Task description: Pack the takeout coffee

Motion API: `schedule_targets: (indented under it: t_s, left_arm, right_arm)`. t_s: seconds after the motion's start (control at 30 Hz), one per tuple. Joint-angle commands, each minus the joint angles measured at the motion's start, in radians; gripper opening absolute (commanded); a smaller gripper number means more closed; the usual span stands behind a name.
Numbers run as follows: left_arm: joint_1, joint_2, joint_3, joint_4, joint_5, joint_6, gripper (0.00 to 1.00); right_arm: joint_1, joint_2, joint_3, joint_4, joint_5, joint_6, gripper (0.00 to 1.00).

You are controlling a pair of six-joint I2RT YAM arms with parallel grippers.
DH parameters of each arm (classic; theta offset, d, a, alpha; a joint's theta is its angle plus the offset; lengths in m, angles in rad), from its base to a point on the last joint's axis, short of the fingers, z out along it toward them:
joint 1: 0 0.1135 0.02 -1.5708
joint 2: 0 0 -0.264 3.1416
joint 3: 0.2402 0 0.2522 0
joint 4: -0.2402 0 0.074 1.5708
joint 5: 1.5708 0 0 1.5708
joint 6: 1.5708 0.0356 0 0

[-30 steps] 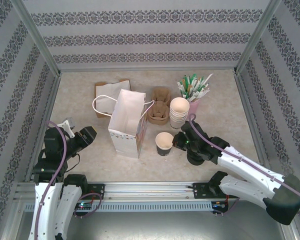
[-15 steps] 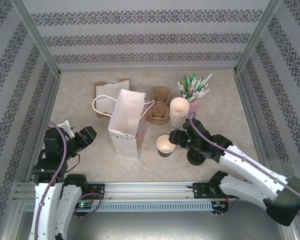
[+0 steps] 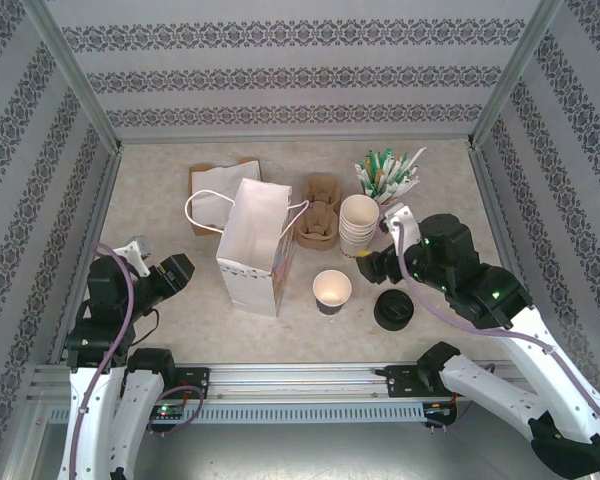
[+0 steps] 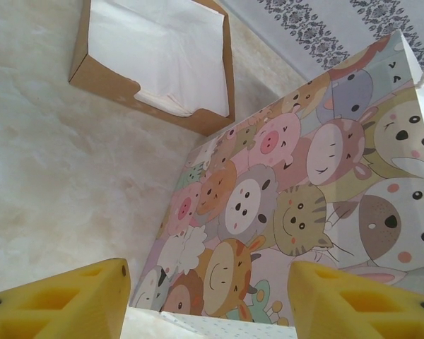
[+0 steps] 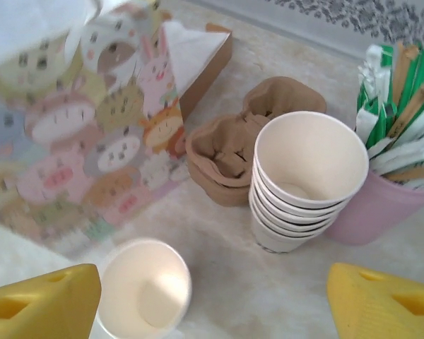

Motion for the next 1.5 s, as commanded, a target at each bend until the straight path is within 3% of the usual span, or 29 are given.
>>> schedule_targets:
  t_s: [0.0, 0.1, 0.3, 0.5, 0.63, 0.93, 1.47]
  left_arm:
    - [0.011, -0.026, 0.031, -0.027, -0.003, 0.045, 0.63]
    - [0.011, -0.022, 0.055, -0.029, 0.038, 0.061, 0.65]
    - [0.011, -0.01, 0.074, -0.013, 0.053, 0.106, 0.68]
    - [0.012, 0.032, 0.09, 0.022, 0.064, 0.181, 0.7]
    - [0.011, 0.044, 0.056, 0.079, 0.087, 0.163, 0.7]
    - [0.007, 0.06, -0.009, 0.143, 0.136, 0.147, 0.71]
    - [0.006, 0.083, -0.028, 0.156, 0.136, 0.157, 0.72]
  right_arm:
    - [-0.027, 0.005, -0.02, -0.255, -0.066, -0.461, 0.87]
    - [-0.051, -0.014, -0.069, -0.354, -0.065, -0.62, 0.93]
    - [-0.128, -0.023, -0.236, -0.43, 0.039, -0.873, 0.96]
    - [-0.237, -0.071, -0.336, -0.367, -0.085, -1.042, 0.98]
    - [-0.292, -0.049, -0.374, -0.291, -0.089, -1.132, 0.98]
    - [-0.336, 0.088, -0.341, -0.179, -0.155, -1.125, 0.98]
    - [-0.335, 0.263, -0.286, -0.262, -0.199, -1.088, 0.98]
